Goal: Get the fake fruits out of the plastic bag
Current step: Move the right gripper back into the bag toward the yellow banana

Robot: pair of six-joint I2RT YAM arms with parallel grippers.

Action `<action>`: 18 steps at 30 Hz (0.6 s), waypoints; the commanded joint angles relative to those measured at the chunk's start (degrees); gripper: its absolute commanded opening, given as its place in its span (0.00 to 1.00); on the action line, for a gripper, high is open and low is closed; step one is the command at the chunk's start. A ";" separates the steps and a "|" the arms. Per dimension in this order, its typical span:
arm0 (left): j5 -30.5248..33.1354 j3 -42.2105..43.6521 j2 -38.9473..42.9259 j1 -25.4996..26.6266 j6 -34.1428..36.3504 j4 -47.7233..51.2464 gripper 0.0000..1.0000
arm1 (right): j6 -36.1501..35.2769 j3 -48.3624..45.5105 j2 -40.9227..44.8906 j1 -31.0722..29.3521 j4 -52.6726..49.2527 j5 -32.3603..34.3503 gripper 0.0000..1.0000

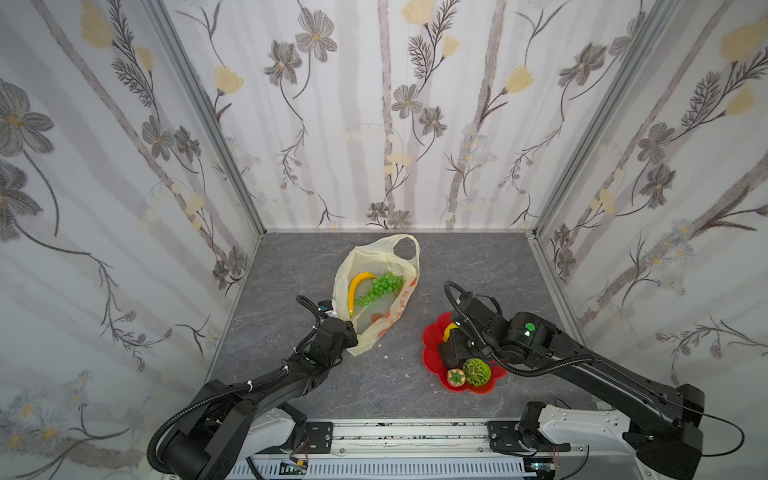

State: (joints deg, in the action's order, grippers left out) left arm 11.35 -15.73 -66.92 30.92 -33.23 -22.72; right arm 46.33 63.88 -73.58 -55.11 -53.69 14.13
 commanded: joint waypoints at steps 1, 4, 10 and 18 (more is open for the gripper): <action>1.21 0.25 0.12 -0.15 -0.43 -1.41 0.00 | -1.24 -0.30 -1.08 0.47 16.33 5.91 0.50; 1.21 0.51 0.45 -0.18 -0.84 -1.53 0.00 | -2.58 0.46 -5.70 1.02 24.36 5.64 0.51; 1.22 0.33 -0.34 -0.20 -0.63 -1.80 0.00 | -4.06 6.94 -19.18 2.61 27.81 2.77 0.53; -2.03 2.03 0.75 -0.36 -5.83 -1.78 0.00 | -3.97 10.09 -31.01 2.48 40.28 -7.77 0.55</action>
State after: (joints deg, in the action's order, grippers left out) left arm 11.31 -14.44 -67.09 30.74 -35.40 -23.35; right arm 42.37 72.47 -101.78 -52.64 -21.78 11.53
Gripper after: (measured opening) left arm 0.051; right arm 0.547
